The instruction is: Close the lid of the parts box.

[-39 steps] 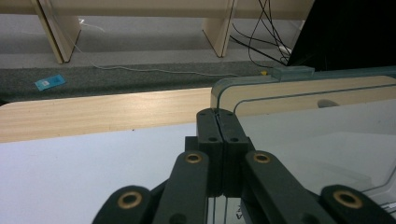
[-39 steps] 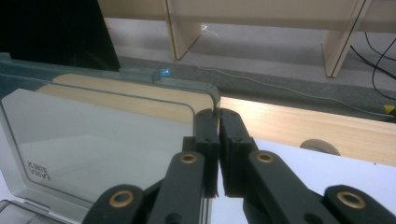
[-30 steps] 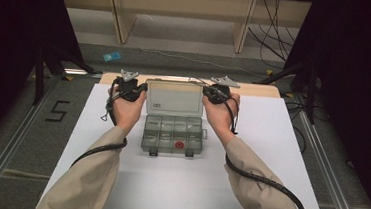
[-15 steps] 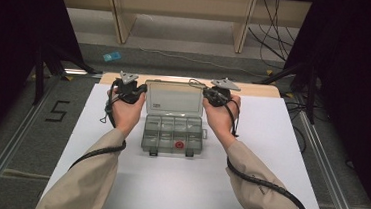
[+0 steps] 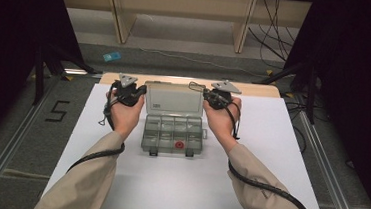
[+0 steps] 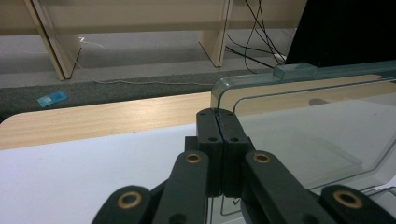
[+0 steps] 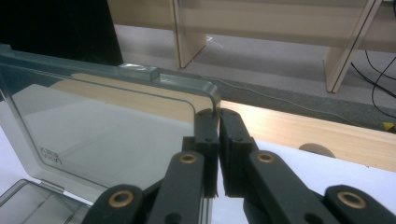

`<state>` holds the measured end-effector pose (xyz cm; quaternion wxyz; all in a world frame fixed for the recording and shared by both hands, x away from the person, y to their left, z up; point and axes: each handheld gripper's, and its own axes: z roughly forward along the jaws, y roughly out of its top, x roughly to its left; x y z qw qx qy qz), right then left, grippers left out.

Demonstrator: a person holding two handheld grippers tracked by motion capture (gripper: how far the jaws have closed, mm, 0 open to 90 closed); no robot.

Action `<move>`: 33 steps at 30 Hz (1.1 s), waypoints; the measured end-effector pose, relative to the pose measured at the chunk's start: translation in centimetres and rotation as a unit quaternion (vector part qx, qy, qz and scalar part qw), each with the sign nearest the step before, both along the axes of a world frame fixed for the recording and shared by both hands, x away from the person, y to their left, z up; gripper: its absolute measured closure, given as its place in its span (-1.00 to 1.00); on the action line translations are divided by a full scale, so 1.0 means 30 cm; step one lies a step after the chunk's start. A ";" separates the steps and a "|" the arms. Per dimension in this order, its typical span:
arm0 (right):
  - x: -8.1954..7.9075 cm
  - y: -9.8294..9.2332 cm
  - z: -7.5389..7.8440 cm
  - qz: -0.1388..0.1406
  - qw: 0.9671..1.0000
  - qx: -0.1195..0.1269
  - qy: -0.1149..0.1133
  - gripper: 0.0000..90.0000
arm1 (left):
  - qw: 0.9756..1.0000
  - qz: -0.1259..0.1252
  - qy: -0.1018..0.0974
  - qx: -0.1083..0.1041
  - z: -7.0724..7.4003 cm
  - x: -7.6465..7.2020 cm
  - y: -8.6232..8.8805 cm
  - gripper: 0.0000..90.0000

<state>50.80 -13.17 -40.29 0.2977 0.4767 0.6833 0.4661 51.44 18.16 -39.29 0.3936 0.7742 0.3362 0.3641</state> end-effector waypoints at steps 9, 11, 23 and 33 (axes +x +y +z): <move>-0.021 -0.003 -0.001 0.004 1.000 0.000 -0.002 0.94 | 1.000 0.002 -0.006 -0.007 -0.004 -0.022 -0.001 0.99; -0.025 -0.004 -0.002 0.004 1.000 -0.002 -0.004 0.94 | 1.000 0.004 -0.008 -0.009 -0.005 -0.028 -0.003 0.99; -0.048 -0.007 -0.003 0.008 1.000 -0.005 -0.010 0.94 | 1.000 0.008 -0.015 -0.014 -0.010 -0.054 -0.006 0.98; -0.064 -0.009 -0.006 0.011 1.000 -0.008 -0.015 0.94 | 0.999 0.011 -0.022 -0.020 -0.016 -0.076 -0.008 0.98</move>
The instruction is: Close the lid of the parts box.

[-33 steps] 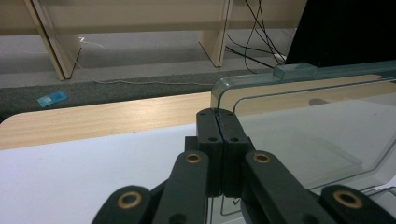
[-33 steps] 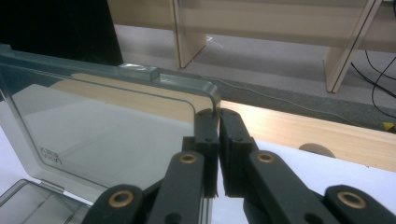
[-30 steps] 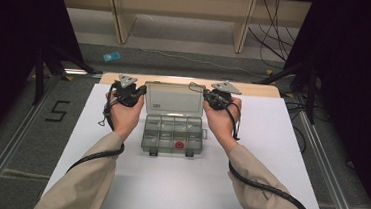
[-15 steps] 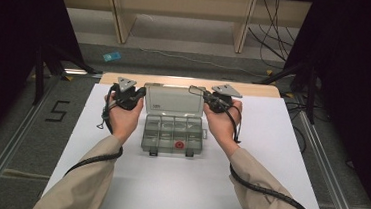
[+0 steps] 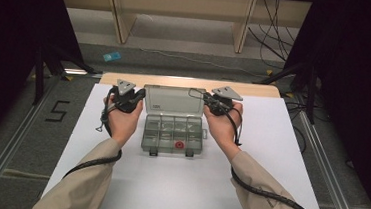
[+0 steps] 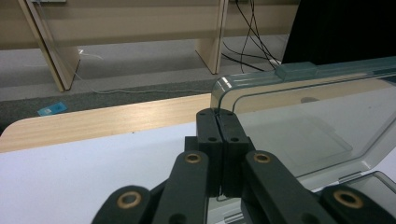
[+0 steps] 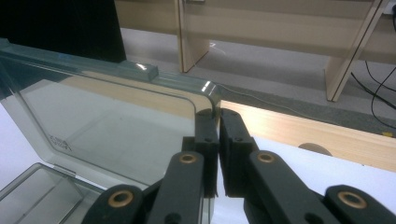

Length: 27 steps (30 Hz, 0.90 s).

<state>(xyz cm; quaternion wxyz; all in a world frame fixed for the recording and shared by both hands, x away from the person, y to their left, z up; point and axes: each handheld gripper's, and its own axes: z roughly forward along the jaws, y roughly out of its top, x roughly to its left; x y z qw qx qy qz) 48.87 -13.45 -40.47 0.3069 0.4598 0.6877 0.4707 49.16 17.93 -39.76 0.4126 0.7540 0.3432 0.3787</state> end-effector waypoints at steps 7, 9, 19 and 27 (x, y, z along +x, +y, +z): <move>-0.013 -0.001 -0.001 0.000 1.000 -0.005 -0.002 0.94 | 1.000 0.002 -0.004 -0.003 -0.004 -0.015 0.000 0.98; -0.014 0.000 -0.004 0.002 1.000 -0.002 -0.009 0.94 | 1.000 0.001 -0.005 -0.004 -0.005 -0.015 0.000 0.98; -0.029 0.002 -0.006 0.002 1.000 -0.002 -0.008 0.94 | 1.000 0.005 -0.008 -0.005 -0.009 -0.030 -0.006 0.98; -0.042 0.003 -0.011 -0.001 1.000 -0.007 -0.017 0.94 | 1.000 0.009 -0.012 -0.006 -0.014 -0.045 -0.009 0.98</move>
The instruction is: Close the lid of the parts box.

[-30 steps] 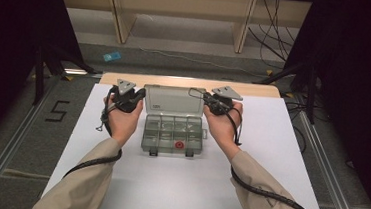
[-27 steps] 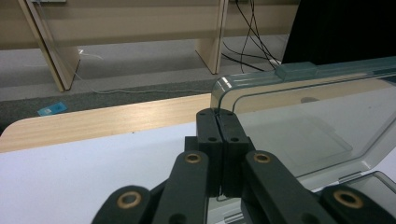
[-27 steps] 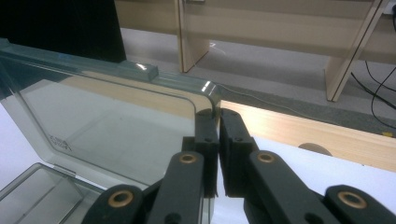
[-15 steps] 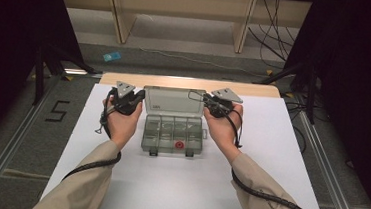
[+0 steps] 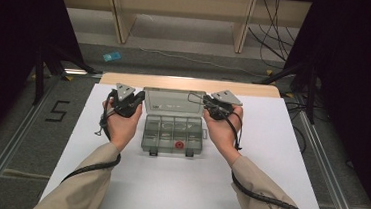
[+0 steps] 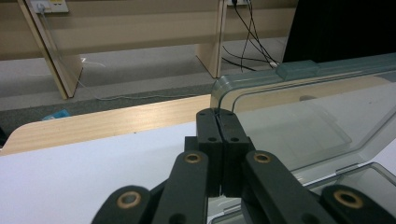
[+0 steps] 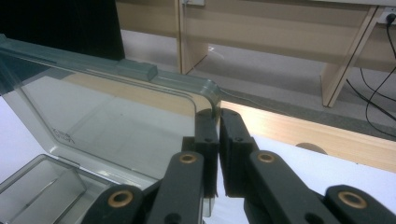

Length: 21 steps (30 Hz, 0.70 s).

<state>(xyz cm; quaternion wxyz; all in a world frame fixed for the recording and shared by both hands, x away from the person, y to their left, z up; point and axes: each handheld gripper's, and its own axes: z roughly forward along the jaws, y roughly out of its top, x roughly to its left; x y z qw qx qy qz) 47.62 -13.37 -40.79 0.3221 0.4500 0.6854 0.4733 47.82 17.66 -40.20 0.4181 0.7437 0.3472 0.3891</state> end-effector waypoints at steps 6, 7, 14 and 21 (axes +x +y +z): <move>-0.009 -0.003 -0.001 0.004 1.000 -0.003 0.001 0.94 | 1.000 0.001 -0.004 -0.004 -0.004 -0.011 -0.003 0.98; -0.010 -0.002 -0.002 0.004 1.000 -0.001 -0.001 0.94 | 1.000 0.002 -0.004 -0.004 -0.005 -0.014 -0.003 0.98; -0.018 -0.005 -0.003 0.005 1.000 -0.007 -0.001 0.94 | 1.000 0.002 -0.006 -0.006 -0.008 -0.024 -0.004 0.98; -0.029 -0.008 -0.007 0.008 1.000 -0.005 -0.005 0.93 | 1.000 0.002 -0.008 -0.007 -0.012 -0.038 -0.004 0.98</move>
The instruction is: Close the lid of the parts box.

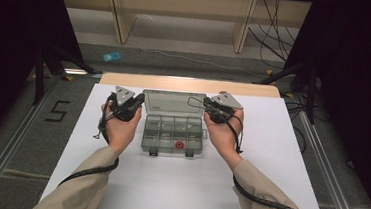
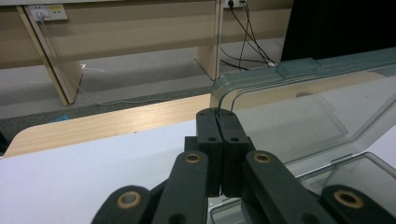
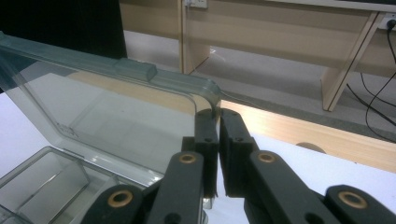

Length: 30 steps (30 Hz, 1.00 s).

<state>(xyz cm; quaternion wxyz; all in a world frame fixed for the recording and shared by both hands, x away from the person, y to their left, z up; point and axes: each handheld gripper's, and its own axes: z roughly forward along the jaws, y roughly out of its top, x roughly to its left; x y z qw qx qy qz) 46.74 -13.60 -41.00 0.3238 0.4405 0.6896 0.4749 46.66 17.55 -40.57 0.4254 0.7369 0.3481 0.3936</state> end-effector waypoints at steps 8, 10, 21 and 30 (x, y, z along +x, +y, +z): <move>-0.008 -0.001 -0.004 0.002 1.000 0.000 -0.003 0.93 | 1.000 0.001 -0.002 -0.001 -0.003 -0.009 0.001 0.98; -0.011 -0.001 -0.005 0.004 1.000 0.003 0.000 0.93 | 1.000 0.001 -0.003 -0.004 -0.005 -0.012 -0.001 0.98; -0.028 0.000 -0.014 0.004 1.000 0.004 -0.009 0.93 | 1.000 0.002 -0.004 -0.001 -0.007 -0.025 -0.002 0.98; -0.044 -0.002 -0.021 0.004 1.000 -0.001 -0.016 0.93 | 1.000 0.004 -0.005 -0.002 -0.013 -0.042 -0.005 0.98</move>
